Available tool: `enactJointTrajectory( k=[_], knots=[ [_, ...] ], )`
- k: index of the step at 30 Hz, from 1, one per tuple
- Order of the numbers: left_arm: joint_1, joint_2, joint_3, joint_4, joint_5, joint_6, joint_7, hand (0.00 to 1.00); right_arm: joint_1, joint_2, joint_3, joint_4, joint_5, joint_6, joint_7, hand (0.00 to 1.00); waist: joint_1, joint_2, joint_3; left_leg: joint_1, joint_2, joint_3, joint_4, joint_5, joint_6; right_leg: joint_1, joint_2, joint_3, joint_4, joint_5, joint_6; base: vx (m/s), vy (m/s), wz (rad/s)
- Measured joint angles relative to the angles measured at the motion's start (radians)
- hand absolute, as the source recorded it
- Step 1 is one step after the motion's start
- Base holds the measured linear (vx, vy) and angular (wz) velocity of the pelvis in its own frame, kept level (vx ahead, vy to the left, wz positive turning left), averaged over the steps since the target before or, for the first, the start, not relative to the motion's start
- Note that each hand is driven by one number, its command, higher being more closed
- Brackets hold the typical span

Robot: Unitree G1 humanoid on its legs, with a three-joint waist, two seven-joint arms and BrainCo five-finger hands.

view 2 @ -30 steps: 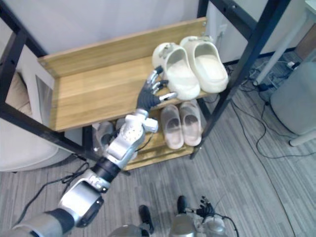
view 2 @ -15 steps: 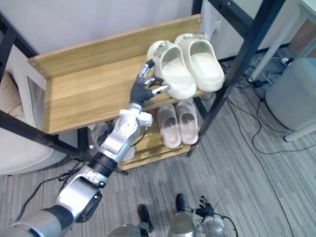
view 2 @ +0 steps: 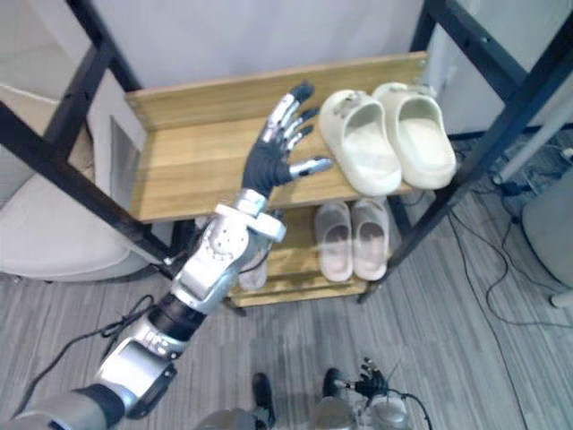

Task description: Organize the slippers on the shoe rack

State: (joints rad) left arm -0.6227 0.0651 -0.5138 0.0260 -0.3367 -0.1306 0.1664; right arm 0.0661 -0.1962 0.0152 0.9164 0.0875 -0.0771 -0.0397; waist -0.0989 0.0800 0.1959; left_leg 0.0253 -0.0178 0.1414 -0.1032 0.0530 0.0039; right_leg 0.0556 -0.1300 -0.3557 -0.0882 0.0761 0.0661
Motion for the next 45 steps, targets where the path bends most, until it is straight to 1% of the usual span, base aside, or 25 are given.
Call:
enactJointTrajectory(
  k=[2, 5, 8, 10, 12, 13, 16, 17, 18, 20, 21, 24, 26, 29, 31, 36, 39, 42, 45],
  knots=[
    [0.033, 0.000, -0.046, -0.034, -0.025, 0.000, -0.026, 0.00, 0.004, 0.000, 0.003, 0.000, 0.000, 0.006, 0.001, 0.00, 0.009, 0.001, -0.012, 0.005, -0.002, -0.016, 0.000, 0.000, 0.000, 0.012, -0.003, -0.014, 0.000, -0.004, 0.001, 0.01, 0.010, 0.20],
    [0.087, 0.000, -0.102, -0.088, -0.063, 0.001, -0.082, 0.00, 0.018, -0.001, 0.017, 0.002, 0.000, 0.008, 0.002, 0.00, 0.039, 0.001, -0.041, 0.010, -0.006, -0.025, 0.000, 0.000, 0.000, 0.020, -0.006, -0.023, 0.000, -0.009, 0.004, 0.00, 0.014, 0.12],
    [0.165, 0.010, -0.156, -0.123, -0.099, 0.005, -0.128, 0.00, 0.023, -0.001, 0.029, 0.004, -0.001, 0.011, 0.003, 0.00, 0.044, -0.001, -0.058, 0.018, -0.012, -0.053, 0.000, 0.003, 0.005, 0.044, -0.007, -0.054, 0.000, -0.017, 0.008, 0.00, 0.010, 0.30],
    [0.240, 0.049, -0.197, -0.122, -0.100, 0.012, -0.157, 0.00, 0.021, 0.005, 0.039, 0.004, -0.003, 0.011, 0.011, 0.00, 0.049, -0.007, -0.062, 0.041, -0.013, -0.067, -0.001, 0.003, 0.004, 0.073, -0.007, -0.067, 0.000, -0.024, 0.007, -0.01, 0.000, 0.20],
    [0.307, 0.077, -0.222, -0.107, -0.099, 0.022, -0.179, 0.00, 0.019, 0.009, 0.055, 0.005, -0.007, 0.012, 0.020, 0.00, 0.056, -0.017, -0.067, 0.047, -0.013, -0.070, -0.006, 0.002, 0.003, 0.082, -0.006, -0.072, 0.000, -0.034, 0.003, -0.03, 0.001, 0.08],
    [0.350, 0.081, -0.224, -0.089, -0.099, 0.029, -0.194, 0.00, 0.014, 0.013, 0.069, 0.006, -0.008, 0.012, 0.021, 0.00, 0.061, -0.015, -0.072, 0.047, -0.012, -0.070, -0.006, 0.002, 0.003, 0.082, -0.005, -0.074, 0.000, -0.035, 0.003, -0.02, 0.004, 0.04],
    [0.449, 0.081, -0.228, 0.021, -0.092, 0.049, -0.219, 0.00, 0.011, 0.045, 0.074, 0.020, -0.007, 0.012, 0.023, 0.00, 0.076, -0.026, -0.080, 0.047, -0.010, -0.071, -0.006, 0.000, 0.000, 0.084, -0.003, -0.076, 0.000, -0.037, 0.005, 0.00, 0.000, 0.00],
    [0.482, 0.081, -0.221, 0.066, -0.075, 0.055, -0.227, 0.00, 0.011, 0.049, 0.075, 0.020, -0.009, 0.011, 0.023, 0.00, 0.077, -0.030, -0.082, 0.048, -0.009, -0.071, -0.006, 0.000, -0.001, 0.084, -0.002, -0.076, 0.000, -0.037, 0.005, 0.00, 0.000, 0.00],
    [0.512, 0.081, -0.210, 0.110, -0.055, 0.059, -0.238, 0.00, 0.010, 0.049, 0.078, 0.021, -0.009, 0.011, 0.023, 0.00, 0.078, -0.034, -0.084, 0.049, -0.009, -0.071, -0.006, -0.001, -0.001, 0.085, -0.002, -0.076, 0.000, -0.037, 0.006, 0.00, 0.000, 0.00],
    [0.592, 0.081, -0.145, 0.202, 0.003, 0.073, -0.243, 0.00, 0.012, 0.052, 0.079, 0.024, -0.009, 0.011, 0.022, 0.00, 0.079, -0.047, -0.090, 0.051, -0.008, -0.069, -0.006, -0.002, -0.002, 0.085, -0.001, -0.073, 0.000, -0.037, 0.008, 0.02, 0.009, -0.04],
    [0.624, 0.082, -0.104, 0.237, 0.034, 0.078, -0.243, 0.00, 0.012, 0.055, 0.078, 0.026, -0.009, 0.011, 0.022, 0.00, 0.081, -0.052, -0.093, 0.053, -0.007, -0.069, -0.006, -0.002, -0.003, 0.086, 0.000, -0.070, 0.000, -0.037, 0.008, 0.03, 0.004, -0.05],
    [0.687, 0.100, 0.020, 0.344, 0.110, 0.082, -0.236, 0.00, 0.011, 0.076, 0.071, 0.044, -0.010, 0.011, 0.022, 0.00, 0.093, -0.083, -0.096, 0.054, -0.003, -0.066, -0.006, -0.004, -0.006, 0.086, 0.004, -0.066, 0.000, -0.038, 0.007, 0.01, -0.001, -0.01],
    [0.718, 0.102, 0.116, 0.408, 0.153, 0.083, -0.227, 0.00, 0.012, 0.084, 0.071, 0.045, -0.010, 0.011, 0.022, 0.00, 0.099, -0.095, -0.097, 0.056, -0.003, -0.062, -0.005, -0.004, -0.006, 0.087, 0.004, -0.063, 0.000, -0.038, 0.007, 0.02, 0.007, -0.05],
    [0.752, 0.102, 0.226, 0.478, 0.195, 0.082, -0.200, 0.00, 0.013, 0.088, 0.067, 0.046, -0.011, 0.011, 0.021, 0.00, 0.103, -0.098, -0.096, 0.063, -0.005, -0.052, -0.006, -0.007, -0.006, 0.088, 0.002, -0.052, 0.000, -0.038, 0.007, 0.01, 0.019, -0.11],
    [0.764, 0.096, 0.313, 0.553, 0.223, 0.081, -0.177, 0.00, 0.013, 0.091, 0.063, 0.047, -0.011, 0.011, 0.021, 0.00, 0.104, -0.098, -0.096, 0.063, -0.005, -0.048, -0.006, -0.008, -0.007, 0.087, 0.002, -0.049, 0.000, -0.038, 0.008, 0.00, 0.016, -0.05],
    [0.782, 0.075, 0.451, 0.732, 0.249, 0.081, -0.127, 0.00, 0.013, 0.104, 0.023, 0.061, -0.013, 0.012, 0.018, 0.00, 0.106, -0.099, -0.096, 0.062, -0.004, -0.050, -0.006, -0.018, -0.012, 0.087, 0.003, -0.050, 0.000, -0.046, 0.018, 0.00, 0.000, 0.00],
    [0.800, 0.065, 0.480, 0.790, 0.273, 0.082, -0.108, 0.00, 0.013, 0.112, 0.018, 0.061, -0.033, 0.012, 0.015, 0.00, 0.107, -0.102, -0.097, 0.062, -0.005, -0.051, -0.006, -0.023, -0.014, 0.086, 0.002, -0.049, 0.000, -0.047, 0.020, 0.00, 0.000, 0.00],
    [0.802, 0.058, 0.497, 0.793, 0.276, 0.081, -0.099, 0.00, 0.012, 0.117, 0.014, 0.061, -0.047, 0.013, 0.004, 0.00, 0.112, -0.106, -0.098, 0.060, -0.007, -0.059, -0.006, -0.025, -0.014, 0.086, 0.001, -0.054, 0.000, -0.055, 0.015, 0.02, 0.008, 0.05],
    [0.800, 0.051, 0.506, 0.812, 0.278, 0.079, -0.083, 0.00, 0.011, 0.119, 0.015, 0.061, -0.048, 0.013, -0.001, 0.00, 0.114, -0.108, -0.100, 0.060, -0.009, -0.065, -0.007, -0.028, -0.014, 0.086, 0.001, -0.055, 0.000, -0.059, 0.018, 0.02, 0.002, 0.01]
  ],
)
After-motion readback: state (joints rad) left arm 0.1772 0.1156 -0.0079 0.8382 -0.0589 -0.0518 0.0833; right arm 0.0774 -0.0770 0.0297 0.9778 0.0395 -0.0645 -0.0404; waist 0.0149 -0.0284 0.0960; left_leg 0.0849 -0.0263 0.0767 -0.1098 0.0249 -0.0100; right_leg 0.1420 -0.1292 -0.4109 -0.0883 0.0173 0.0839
